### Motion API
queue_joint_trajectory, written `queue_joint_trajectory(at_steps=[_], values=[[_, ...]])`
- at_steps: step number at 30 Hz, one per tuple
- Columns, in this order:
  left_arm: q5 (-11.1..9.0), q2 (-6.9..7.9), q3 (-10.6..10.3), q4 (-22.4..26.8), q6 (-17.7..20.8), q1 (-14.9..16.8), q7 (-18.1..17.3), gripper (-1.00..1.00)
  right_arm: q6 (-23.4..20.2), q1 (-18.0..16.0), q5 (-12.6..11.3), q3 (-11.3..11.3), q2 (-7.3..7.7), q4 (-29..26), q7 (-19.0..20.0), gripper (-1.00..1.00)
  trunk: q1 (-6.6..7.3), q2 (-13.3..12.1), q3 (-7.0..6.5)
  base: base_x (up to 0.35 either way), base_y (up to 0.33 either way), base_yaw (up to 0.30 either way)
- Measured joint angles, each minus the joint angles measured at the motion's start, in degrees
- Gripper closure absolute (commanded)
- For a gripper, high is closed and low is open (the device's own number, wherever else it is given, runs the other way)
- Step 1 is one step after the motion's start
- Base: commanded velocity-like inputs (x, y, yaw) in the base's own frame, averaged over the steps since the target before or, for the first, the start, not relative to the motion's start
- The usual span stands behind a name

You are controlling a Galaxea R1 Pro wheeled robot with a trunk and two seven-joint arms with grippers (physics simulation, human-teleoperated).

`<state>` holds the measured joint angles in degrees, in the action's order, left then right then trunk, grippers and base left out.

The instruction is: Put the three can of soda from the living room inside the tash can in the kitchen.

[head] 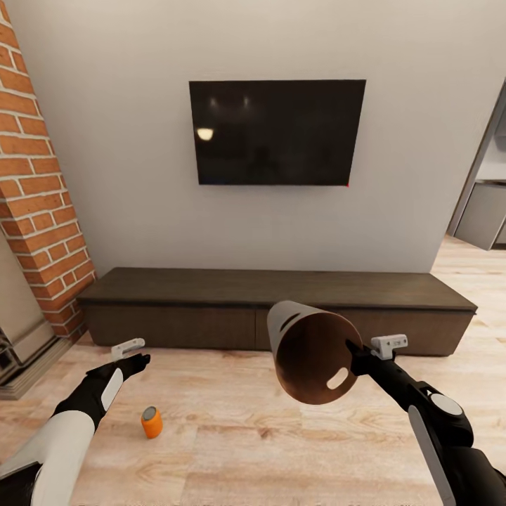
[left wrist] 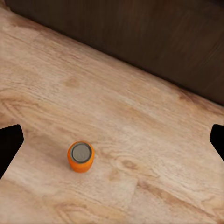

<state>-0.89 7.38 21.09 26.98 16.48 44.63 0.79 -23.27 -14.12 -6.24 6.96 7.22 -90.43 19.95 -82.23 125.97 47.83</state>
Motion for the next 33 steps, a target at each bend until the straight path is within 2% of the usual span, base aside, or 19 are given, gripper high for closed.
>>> queue_joint_trajectory(at_steps=[3,7,11,20,25,33], values=[[-0.1,0.0,0.1,0.0,0.0,0.0,0.0,-1.0,0.0,0.0,0.0,-0.3,-0.02,0.1,-0.1,1.0,-0.66,1.2,0.54,0.0,0.0,0.0],[-0.2,0.0,0.1,0.0,-0.2,0.0,0.0,-1.0,0.0,0.0,-0.1,-1.2,-0.01,0.1,-0.4,1.0,-0.66,1.2,0.54,0.0,0.0,0.0],[0.3,0.0,0.0,0.0,-2.6,0.0,0.0,-1.0,0.1,0.0,-0.1,-1.5,0.0,0.1,-0.5,1.0,-0.66,1.2,0.54,0.0,0.021,0.0],[0.3,0.0,0.0,0.0,-3.1,0.0,-0.1,-1.0,0.1,0.1,0.0,-1.6,-0.02,0.1,-0.5,1.0,-0.66,1.2,0.54,0.0,0.224,0.0],[0.3,0.0,0.0,0.0,-3.4,0.0,0.0,-1.0,0.1,0.1,0.1,-1.6,-0.04,0.2,-0.6,1.0,-0.66,1.2,0.54,0.002,0.072,0.0],[0.5,0.0,-0.1,0.0,-3.5,0.0,-0.1,-1.0,0.1,0.1,-0.1,-1.7,-0.09,0.1,-0.5,1.0,-0.66,1.2,0.54,0.259,0.005,0.0]])
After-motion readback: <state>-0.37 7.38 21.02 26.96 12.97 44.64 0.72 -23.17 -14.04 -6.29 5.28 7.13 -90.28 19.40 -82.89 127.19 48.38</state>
